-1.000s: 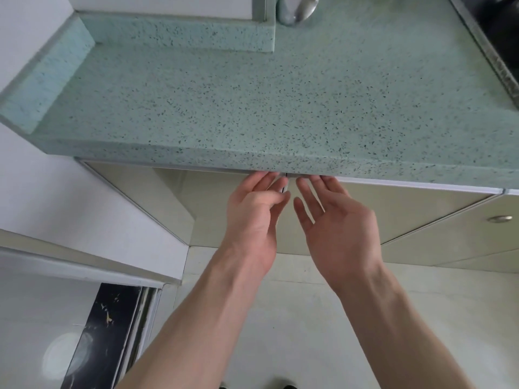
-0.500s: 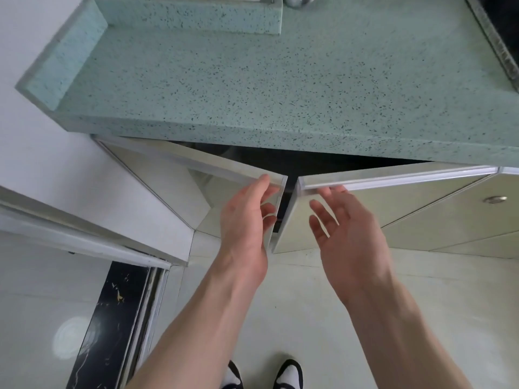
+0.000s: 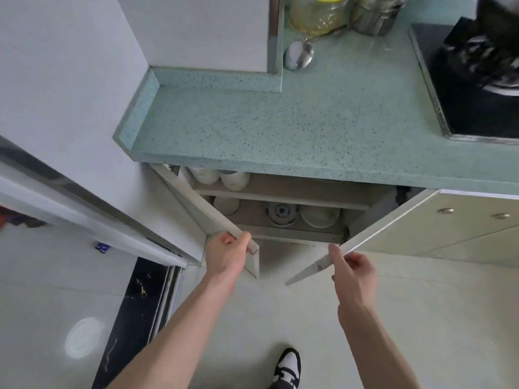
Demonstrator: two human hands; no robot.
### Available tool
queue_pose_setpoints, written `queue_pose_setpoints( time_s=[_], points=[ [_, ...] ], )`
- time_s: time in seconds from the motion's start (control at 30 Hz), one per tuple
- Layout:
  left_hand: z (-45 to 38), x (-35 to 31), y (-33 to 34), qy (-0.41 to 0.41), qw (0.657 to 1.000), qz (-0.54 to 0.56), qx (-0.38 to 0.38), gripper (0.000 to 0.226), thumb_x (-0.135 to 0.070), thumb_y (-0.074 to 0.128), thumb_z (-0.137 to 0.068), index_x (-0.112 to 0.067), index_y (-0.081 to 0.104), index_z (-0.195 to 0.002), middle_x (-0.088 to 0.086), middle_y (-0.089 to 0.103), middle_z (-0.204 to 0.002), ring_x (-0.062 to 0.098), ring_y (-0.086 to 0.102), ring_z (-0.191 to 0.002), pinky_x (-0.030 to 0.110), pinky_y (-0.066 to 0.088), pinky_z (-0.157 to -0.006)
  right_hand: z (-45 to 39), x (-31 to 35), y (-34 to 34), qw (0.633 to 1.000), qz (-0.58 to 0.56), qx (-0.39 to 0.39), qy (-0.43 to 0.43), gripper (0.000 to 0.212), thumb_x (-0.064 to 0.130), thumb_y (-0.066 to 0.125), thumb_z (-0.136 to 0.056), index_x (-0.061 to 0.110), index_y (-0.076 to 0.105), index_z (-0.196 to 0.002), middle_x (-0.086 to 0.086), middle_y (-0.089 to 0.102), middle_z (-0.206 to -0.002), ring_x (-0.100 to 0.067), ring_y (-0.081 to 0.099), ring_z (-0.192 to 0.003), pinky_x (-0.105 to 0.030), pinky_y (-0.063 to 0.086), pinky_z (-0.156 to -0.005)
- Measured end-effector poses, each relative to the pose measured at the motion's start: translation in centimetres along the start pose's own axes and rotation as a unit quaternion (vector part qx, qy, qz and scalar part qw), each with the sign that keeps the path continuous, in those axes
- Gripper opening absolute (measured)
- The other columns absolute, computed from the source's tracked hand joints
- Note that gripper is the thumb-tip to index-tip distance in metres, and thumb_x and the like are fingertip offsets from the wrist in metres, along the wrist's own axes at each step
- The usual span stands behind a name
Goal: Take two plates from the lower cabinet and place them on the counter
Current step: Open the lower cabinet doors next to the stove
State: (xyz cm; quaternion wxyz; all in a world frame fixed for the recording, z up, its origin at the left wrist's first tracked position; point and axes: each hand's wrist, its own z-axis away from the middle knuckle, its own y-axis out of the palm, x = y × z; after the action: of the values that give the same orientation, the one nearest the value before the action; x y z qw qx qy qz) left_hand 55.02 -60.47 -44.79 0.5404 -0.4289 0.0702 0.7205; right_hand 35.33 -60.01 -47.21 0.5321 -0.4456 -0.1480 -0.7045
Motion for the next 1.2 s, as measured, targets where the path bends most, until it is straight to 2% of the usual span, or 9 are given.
queue_pose_setpoints(
  time_s=[0.37, 0.53, 0.63, 0.77, 0.83, 0.93, 1.03, 1.13, 1.2],
  points=[
    [1.0, 4.6, -10.2, 0.061, 0.973, -0.22, 0.015, 0.033, -0.024, 0.064, -0.094, -0.013, 0.06, -0.063, 0.002, 0.062, -0.064, 0.025, 0.058, -0.061, 0.028, 0.036, -0.055, 0.9, 0.1, -5.8, 0.943, 0.328, -0.027, -0.057, 0.024, 0.026, 0.069, -0.087, 0.003, 0.064, -0.095, -0.016, 0.066, -0.086, -0.037, 0.061, -0.085, -0.036, 0.04, -0.066],
    [0.4, 5.2, -13.6, 0.071, 0.94, -0.334, 0.008, 0.032, -0.035, 0.06, -0.1, -0.006, 0.071, -0.093, 0.007, 0.071, -0.086, 0.023, 0.063, -0.073, 0.031, 0.042, -0.058, 0.8, 0.2, -10.0, 0.852, 0.513, -0.006, -0.101, 0.026, 0.029, 0.062, -0.094, 0.005, 0.055, -0.09, -0.019, 0.064, -0.09, -0.033, 0.051, -0.077, -0.036, 0.039, -0.066],
    [0.0, 4.9, -15.0, 0.084, 0.897, -0.434, -0.001, 0.031, -0.035, 0.06, -0.1, -0.006, 0.069, -0.092, 0.006, 0.067, -0.08, 0.023, 0.063, -0.071, 0.031, 0.044, -0.057, 0.9, 0.3, -12.2, 0.807, 0.58, -0.011, -0.109, 0.025, 0.028, 0.056, -0.1, 0.004, 0.055, -0.093, -0.01, 0.055, -0.079, -0.029, 0.053, -0.071, -0.033, 0.038, -0.058],
    [0.3, 4.9, -16.2, 0.114, 0.838, -0.532, -0.035, 0.019, -0.008, 0.053, -0.101, 0.002, 0.062, -0.114, 0.012, 0.069, -0.092, 0.027, 0.064, -0.078, 0.035, 0.047, -0.061, 1.2, -0.4, -14.6, 0.8, 0.589, -0.044, -0.107, 0.011, 0.014, 0.055, -0.096, 0.007, 0.053, -0.088, -0.017, 0.065, -0.09, -0.034, 0.055, -0.077, -0.034, 0.042, -0.063],
    [0.4, 5.3, -16.5, 0.106, 0.824, -0.554, -0.055, 0.038, 0.0, 0.05, -0.098, 0.004, 0.043, -0.136, 0.016, 0.07, -0.104, 0.03, 0.066, -0.085, 0.036, 0.048, -0.063, 1.4, -1.1, -15.7, 0.803, 0.583, -0.049, -0.111, 0.007, 0.012, 0.054, -0.097, 0.005, 0.055, -0.096, -0.023, 0.065, -0.108, -0.039, 0.057, -0.095, -0.038, 0.042, -0.07],
    [0.4, 6.2, -17.1, 0.103, 0.844, -0.524, -0.047, 0.065, -0.009, 0.059, -0.095, 0.002, 0.026, -0.15, 0.021, 0.063, -0.123, 0.035, 0.064, -0.108, 0.044, 0.056, -0.081, 1.4, -2.2, -16.6, 0.819, 0.564, -0.041, -0.091, 0.045, 0.024, 0.06, -0.098, -0.005, 0.049, -0.131, -0.029, 0.057, -0.126, -0.045, 0.054, -0.117, -0.045, 0.043, -0.084],
    [0.4, 6.8, -17.3, 0.104, 0.858, -0.5, -0.047, 0.084, -0.03, 0.06, -0.097, -0.001, 0.01, -0.158, 0.027, 0.039, -0.152, 0.04, 0.046, -0.134, 0.05, 0.048, -0.106, 1.8, -3.0, -16.8, 0.841, 0.534, -0.048, -0.069, 0.073, 0.034, 0.065, -0.095, -0.006, 0.031, -0.146, -0.031, 0.049, -0.137, -0.048, 0.051, -0.123, -0.052, 0.044, -0.099],
    [0.7, 7.1, -17.2, 0.11, 0.854, -0.506, -0.049, 0.08, -0.044, 0.05, -0.1, -0.011, 0.01, -0.16, 0.03, 0.016, -0.163, 0.046, 0.026, -0.148, 0.054, 0.03, -0.121, 2.3, -3.6, -16.9, 0.804, 0.571, -0.059, -0.154, 0.082, 0.036, 0.065, -0.095, -0.002, 0.024, -0.156, -0.025, 0.039, -0.155, -0.044, 0.042, -0.14, -0.053, 0.036, -0.113],
    [0.6, 7.3, -17.1, 0.145, 0.848, -0.506, -0.06, 0.072, -0.046, 0.044, -0.102, -0.012, 0.017, -0.159, 0.026, 0.017, -0.165, 0.043, 0.02, -0.153, 0.054, 0.024, -0.125, 2.8, -3.2, -16.5, 0.783, 0.575, -0.049, -0.232, 0.079, 0.038, 0.06, -0.098, 0.002, 0.026, -0.159, -0.02, 0.034, -0.164, -0.039, 0.034, -0.15, -0.05, 0.028, -0.12]
  ],
)
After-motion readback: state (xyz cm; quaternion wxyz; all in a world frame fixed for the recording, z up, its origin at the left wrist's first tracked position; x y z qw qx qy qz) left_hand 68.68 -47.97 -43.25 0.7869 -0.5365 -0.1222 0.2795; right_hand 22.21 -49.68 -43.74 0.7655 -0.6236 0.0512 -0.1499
